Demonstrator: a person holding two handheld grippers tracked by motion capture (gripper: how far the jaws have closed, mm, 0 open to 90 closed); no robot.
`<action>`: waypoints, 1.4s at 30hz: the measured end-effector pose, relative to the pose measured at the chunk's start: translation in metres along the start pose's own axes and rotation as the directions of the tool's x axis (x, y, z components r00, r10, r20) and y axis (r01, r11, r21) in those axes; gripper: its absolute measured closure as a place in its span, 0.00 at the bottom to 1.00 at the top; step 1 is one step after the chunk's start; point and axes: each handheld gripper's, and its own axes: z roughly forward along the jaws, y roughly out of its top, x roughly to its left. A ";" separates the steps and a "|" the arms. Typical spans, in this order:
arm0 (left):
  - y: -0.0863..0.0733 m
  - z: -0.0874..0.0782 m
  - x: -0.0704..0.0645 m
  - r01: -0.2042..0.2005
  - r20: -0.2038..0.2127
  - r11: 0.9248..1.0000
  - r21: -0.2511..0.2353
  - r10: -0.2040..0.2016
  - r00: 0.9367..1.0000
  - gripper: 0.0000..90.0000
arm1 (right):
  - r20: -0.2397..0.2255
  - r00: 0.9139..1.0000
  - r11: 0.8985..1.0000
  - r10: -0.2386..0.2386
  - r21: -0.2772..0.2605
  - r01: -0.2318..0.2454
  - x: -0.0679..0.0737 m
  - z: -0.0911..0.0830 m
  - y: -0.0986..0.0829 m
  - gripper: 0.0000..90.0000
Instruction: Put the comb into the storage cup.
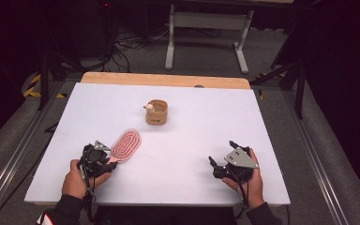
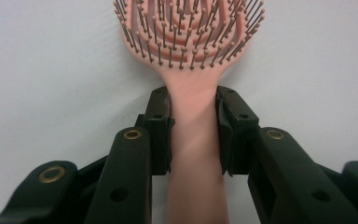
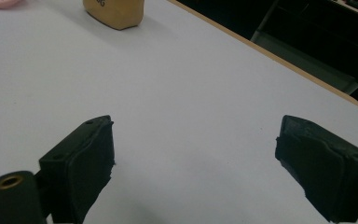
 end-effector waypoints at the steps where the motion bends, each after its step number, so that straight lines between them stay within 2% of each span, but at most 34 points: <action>1: 0.000 0.000 0.000 -0.003 -0.003 1.000 -0.003 0.003 1.000 0.77 | 0.000 1.000 1.000 0.000 0.000 0.000 0.000 0.000 0.000 0.13; 8: -0.003 0.001 0.001 -0.026 -0.010 0.998 -0.061 0.025 1.000 0.77 | -0.005 1.000 1.000 -0.001 -0.006 0.001 0.000 0.000 0.000 0.12; 10: -0.003 0.001 0.001 -0.010 -0.002 0.997 -0.074 0.010 1.000 0.77 | -0.009 1.000 1.000 0.008 -0.011 -0.008 -0.001 0.000 0.000 0.12; 17: -0.001 0.000 0.005 -0.032 -0.008 0.995 -0.095 0.032 0.999 0.77 | 0.005 1.000 1.000 0.008 -0.006 -0.008 -0.005 0.001 -0.001 0.12; 22: -0.003 -0.007 0.008 -0.031 -0.013 0.986 -0.163 0.030 0.999 0.77 | 0.009 1.000 1.000 0.017 -0.005 -0.017 -0.005 0.002 -0.002 0.11; 27: -0.005 -0.013 0.007 -0.037 -0.024 0.979 -0.201 0.033 0.999 0.77 | -0.004 0.999 0.999 0.045 -0.018 -0.045 -0.006 0.001 0.000 0.10; 28: -0.005 -0.016 0.007 -0.047 -0.030 0.972 -0.231 0.041 0.999 0.77 | -0.008 0.999 0.998 0.054 -0.021 -0.054 -0.007 0.002 0.000 0.09; 30: -0.005 -0.019 0.005 -0.051 -0.038 0.967 -0.250 0.043 0.998 0.77 | -0.030 0.996 0.996 0.087 -0.027 -0.088 -0.008 0.002 0.001 0.08; 31: -0.005 -0.019 0.005 -0.051 -0.038 0.967 -0.250 0.043 0.998 0.77 | -0.030 0.996 0.996 0.087 -0.027 -0.088 -0.008 0.002 0.001 0.08; 32: -0.004 -0.021 0.005 -0.063 -0.043 0.960 -0.271 0.053 0.998 0.77 | -0.040 0.994 0.994 0.105 -0.024 -0.106 -0.008 0.002 0.001 0.07; 33: -0.004 -0.023 0.004 -0.063 -0.038 0.954 -0.295 0.054 0.998 0.77 | -0.052 0.988 0.989 0.144 -0.020 -0.146 -0.009 0.003 0.003 0.06; 36: -0.003 -0.025 0.002 -0.077 -0.048 0.939 -0.336 0.065 0.997 0.77 | -0.072 0.979 0.981 0.189 -0.026 -0.191 -0.010 0.004 0.007 0.05; 37: -0.003 -0.025 0.002 -0.077 -0.048 0.939 -0.336 0.065 0.997 0.77 | -0.072 0.979 0.981 0.189 -0.026 -0.191 -0.010 0.004 0.007 0.05; 38: -0.003 -0.027 0.001 -0.088 -0.048 0.928 -0.363 0.075 0.996 0.77 | -0.079 0.977 0.979 0.198 -0.043 -0.202 -0.010 0.004 0.014 0.05; 42: 0.000 -0.027 -0.004 -0.108 -0.052 0.907 -0.408 0.095 0.994 0.77 | -0.114 0.972 0.974 0.208 -0.073 -0.217 -0.007 0.004 0.028 0.05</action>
